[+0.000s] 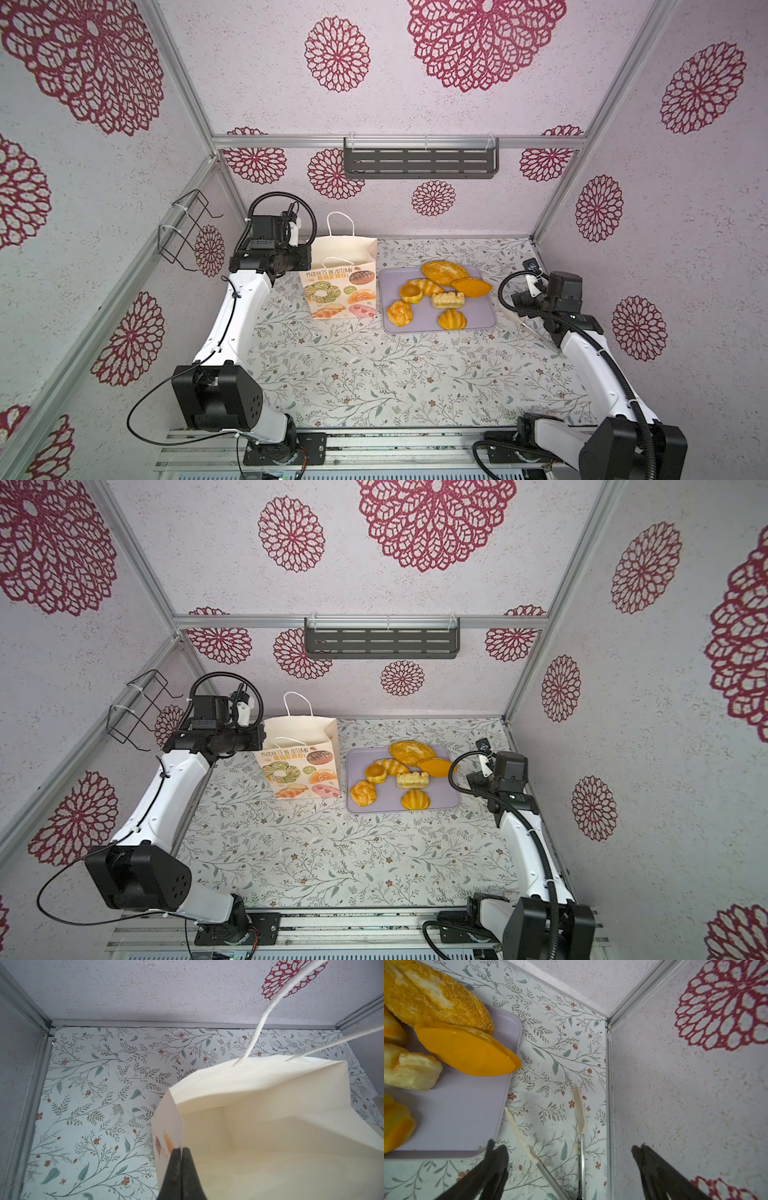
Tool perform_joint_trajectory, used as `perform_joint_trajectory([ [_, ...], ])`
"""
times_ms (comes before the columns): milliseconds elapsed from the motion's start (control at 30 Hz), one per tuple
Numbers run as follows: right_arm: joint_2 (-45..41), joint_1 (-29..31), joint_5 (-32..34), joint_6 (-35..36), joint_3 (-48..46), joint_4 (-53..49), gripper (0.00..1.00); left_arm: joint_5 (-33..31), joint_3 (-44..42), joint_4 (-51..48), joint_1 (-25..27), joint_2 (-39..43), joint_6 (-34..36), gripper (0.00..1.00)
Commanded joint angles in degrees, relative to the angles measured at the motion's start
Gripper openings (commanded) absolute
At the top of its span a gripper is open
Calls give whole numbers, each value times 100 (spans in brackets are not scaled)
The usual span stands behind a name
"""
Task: Place the fake bread into the paper bag
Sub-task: 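Lower the right gripper over the metal tongs and close on them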
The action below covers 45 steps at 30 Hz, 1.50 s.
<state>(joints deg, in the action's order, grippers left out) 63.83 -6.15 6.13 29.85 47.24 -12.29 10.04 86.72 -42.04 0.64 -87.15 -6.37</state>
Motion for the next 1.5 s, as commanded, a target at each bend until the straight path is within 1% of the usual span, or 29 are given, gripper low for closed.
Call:
perform_joint_trajectory([
  [0,-205,-162,-283,568,-298,91,99,-304,-89,301,85,119,-116,13],
  [100,-200,-364,-573,506,-343,38,99,-582,-263,513,85,329,-218,30],
  [200,-72,-554,-749,479,-275,-45,99,-732,-329,624,67,391,-275,41],
  [267,100,-680,-866,527,-170,-197,99,-723,-324,649,70,347,-308,46],
  [333,265,-780,-900,620,-84,-385,99,-718,-309,658,65,302,-426,49],
  [433,517,-874,-990,860,0,-689,99,-707,-318,701,76,294,-645,57],
  [600,836,-1046,-1163,1010,13,-912,99,-891,-340,772,79,345,-922,75],
  [667,906,-1120,-1263,1065,-7,-998,99,-975,-357,768,77,350,-1041,80],
  [767,1108,-1155,-1092,1152,-70,-930,99,-1062,-449,780,78,414,-1170,89],
  [867,1525,-1187,-1049,1202,152,-1206,99,-1177,-653,973,77,549,-1216,98],
  [933,1787,-1208,-1089,1225,316,-1324,99,-1258,-635,944,76,566,-1234,97],
  [1033,1931,-1265,-1251,1220,455,-1241,99,-1347,-538,858,78,559,-1343,97],
  [1133,1672,-1297,-1176,1104,301,-711,99,-1362,-485,851,76,618,-1440,97],
  [1200,1381,-1394,-1282,1181,103,-447,99,-1428,-451,864,76,671,-1489,97],
  [1267,1351,-1528,-1362,1264,137,-605,99,-1476,-394,848,76,682,-1511,97],
  [1367,1687,-1582,-1289,1313,421,-1077,99,-1525,-250,763,76,624,-1523,97],
  [1467,1918,-1620,-1239,1289,441,-1132,99,-1550,-78,622,76,543,-1533,97],
])
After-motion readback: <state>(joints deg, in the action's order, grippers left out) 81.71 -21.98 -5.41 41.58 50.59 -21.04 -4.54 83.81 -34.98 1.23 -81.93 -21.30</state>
